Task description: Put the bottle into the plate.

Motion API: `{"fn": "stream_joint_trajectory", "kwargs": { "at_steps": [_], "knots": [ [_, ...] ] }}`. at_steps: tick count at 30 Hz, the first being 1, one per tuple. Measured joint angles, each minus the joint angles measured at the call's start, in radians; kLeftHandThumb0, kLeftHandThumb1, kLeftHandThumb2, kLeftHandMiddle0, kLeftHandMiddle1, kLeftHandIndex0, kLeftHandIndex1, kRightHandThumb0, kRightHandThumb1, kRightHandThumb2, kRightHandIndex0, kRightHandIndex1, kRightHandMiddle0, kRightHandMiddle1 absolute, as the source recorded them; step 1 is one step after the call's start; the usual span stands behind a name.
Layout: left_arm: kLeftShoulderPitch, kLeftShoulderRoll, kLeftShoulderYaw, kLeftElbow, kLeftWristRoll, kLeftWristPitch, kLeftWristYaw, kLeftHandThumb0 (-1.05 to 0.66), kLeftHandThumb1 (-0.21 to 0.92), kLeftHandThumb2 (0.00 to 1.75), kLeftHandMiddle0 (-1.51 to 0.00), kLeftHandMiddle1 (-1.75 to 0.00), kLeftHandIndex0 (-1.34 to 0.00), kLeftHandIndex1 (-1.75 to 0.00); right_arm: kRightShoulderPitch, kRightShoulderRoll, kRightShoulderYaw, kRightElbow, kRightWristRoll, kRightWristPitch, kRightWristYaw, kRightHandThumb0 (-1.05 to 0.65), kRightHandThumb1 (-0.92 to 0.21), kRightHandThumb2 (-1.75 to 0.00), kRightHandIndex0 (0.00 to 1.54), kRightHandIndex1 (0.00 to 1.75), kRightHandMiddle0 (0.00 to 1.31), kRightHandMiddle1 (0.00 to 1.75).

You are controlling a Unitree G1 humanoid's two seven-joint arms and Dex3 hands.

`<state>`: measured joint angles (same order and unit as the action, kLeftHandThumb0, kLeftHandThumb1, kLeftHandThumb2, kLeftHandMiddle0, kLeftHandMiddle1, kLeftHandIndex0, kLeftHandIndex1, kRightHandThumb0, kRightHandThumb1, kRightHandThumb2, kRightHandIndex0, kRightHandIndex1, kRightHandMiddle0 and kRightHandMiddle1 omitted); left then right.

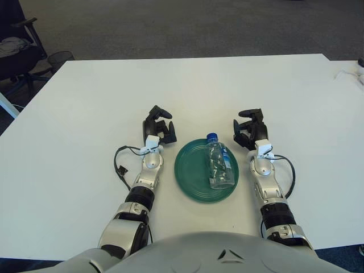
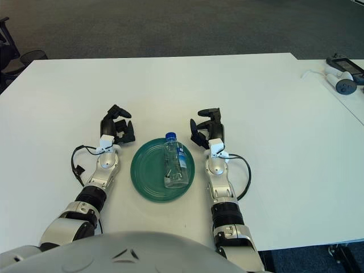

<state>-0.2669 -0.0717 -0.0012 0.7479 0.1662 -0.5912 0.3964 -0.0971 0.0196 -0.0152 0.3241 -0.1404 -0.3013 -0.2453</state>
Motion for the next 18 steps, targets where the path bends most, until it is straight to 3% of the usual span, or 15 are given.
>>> {"fn": "stream_joint_trajectory", "kwargs": {
  "at_steps": [7,18],
  "knots": [
    [0.0,0.0,0.001,0.0,0.0,0.001,-0.002,-0.56,0.1,1.58,-1.32,-1.75,-0.79,-1.75,0.0,0.0,0.0,-0.009,-0.004,0.014,-0.015,0.37,-0.67,-0.84,0.35,1.72,0.0,1.72],
    [0.0,0.001,0.001,0.003,0.002,0.002,-0.001,-0.57,0.09,1.59,-1.32,-1.75,-0.79,-1.75,0.0,-0.003,0.004,-0.014,-0.024,0.016,-0.033,0.39,-0.56,-0.98,0.43,1.72,0.02,1.74]
  ]
}}
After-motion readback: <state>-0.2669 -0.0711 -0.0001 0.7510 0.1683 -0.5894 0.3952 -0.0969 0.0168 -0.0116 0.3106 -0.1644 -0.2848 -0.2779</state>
